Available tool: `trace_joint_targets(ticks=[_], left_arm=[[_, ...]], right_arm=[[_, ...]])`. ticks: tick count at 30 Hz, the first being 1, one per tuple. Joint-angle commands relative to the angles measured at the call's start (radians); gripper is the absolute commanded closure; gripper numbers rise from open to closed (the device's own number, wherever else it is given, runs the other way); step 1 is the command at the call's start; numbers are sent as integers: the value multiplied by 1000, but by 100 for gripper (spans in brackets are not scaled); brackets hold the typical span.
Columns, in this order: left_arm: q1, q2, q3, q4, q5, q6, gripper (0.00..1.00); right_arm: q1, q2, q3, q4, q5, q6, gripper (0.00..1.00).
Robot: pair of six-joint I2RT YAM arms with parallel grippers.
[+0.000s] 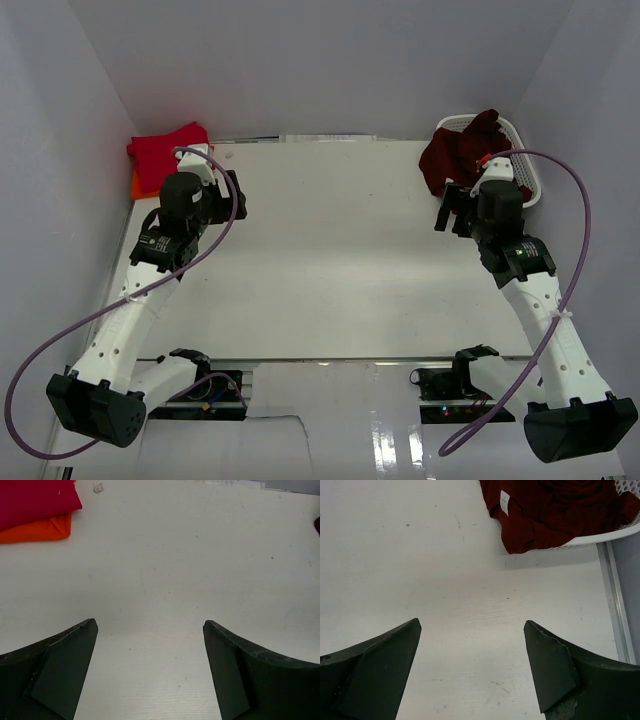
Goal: Fold and stack the t-shirts
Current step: Grab crumpled tshirt from bin with the right arm
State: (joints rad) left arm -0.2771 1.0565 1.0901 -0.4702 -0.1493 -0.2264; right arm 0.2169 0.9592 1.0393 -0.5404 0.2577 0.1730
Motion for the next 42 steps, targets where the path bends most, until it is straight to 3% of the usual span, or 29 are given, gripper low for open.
trace_joint_targets(ticks=[1, 15, 21, 26, 35, 42], left_arm=[[-2, -27, -15, 42, 7, -17, 2], [-2, -41, -48, 54, -4, -17, 2], [-1, -29, -36, 62, 7, -17, 2], [-1, -21, -42, 73, 14, -30, 2], [-1, -38, -53, 91, 17, -34, 2], [-1, -49, -50, 94, 48, -41, 2]], right_arm=[[1, -17, 44, 45, -8, 11, 10], [1, 16, 50, 40, -26, 10, 10], [1, 97, 93, 16, -123, -18, 10], [1, 269, 268, -70, -106, -50, 10], [1, 619, 692, -246, 89, -92, 10], [-1, 878, 904, -311, 196, -90, 9]])
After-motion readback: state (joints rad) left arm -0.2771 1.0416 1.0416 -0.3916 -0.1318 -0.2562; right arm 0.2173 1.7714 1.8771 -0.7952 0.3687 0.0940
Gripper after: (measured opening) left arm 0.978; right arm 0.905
